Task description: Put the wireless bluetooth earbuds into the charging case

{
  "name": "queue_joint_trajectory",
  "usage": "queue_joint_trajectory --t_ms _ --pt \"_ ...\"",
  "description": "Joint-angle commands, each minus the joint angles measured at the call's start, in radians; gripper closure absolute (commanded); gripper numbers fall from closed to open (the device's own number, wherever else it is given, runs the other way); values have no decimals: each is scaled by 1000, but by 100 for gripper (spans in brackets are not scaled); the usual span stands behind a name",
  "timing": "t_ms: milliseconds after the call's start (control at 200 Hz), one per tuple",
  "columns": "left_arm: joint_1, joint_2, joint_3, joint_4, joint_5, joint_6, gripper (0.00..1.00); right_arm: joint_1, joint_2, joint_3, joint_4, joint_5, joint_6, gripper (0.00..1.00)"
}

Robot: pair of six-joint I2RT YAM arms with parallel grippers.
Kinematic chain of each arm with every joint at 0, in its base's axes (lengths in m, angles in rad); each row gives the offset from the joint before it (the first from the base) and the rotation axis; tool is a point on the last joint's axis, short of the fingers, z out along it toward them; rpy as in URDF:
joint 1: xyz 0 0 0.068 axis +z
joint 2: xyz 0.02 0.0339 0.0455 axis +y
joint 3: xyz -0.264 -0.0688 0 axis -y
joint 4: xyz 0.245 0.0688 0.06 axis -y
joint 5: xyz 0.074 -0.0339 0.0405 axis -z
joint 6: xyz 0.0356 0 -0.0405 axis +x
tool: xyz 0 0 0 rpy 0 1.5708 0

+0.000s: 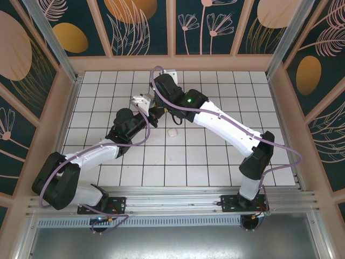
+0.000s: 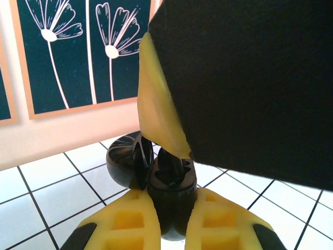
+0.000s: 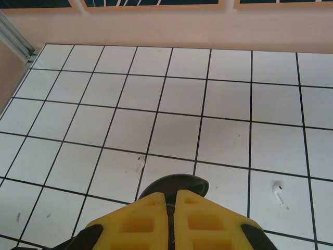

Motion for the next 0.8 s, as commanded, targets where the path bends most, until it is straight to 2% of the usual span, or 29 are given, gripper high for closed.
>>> queue_joint_trajectory --t_ms 0,230,796 --pt "-10 -5 9 104 59 -6 100 -6 18 -5 -41 1 26 93" --pt "-9 -10 14 104 60 -7 100 3 32 -29 -105 10 46 92" --pt "-9 0 13 158 62 -37 100 3 -40 -155 -21 -128 120 88"
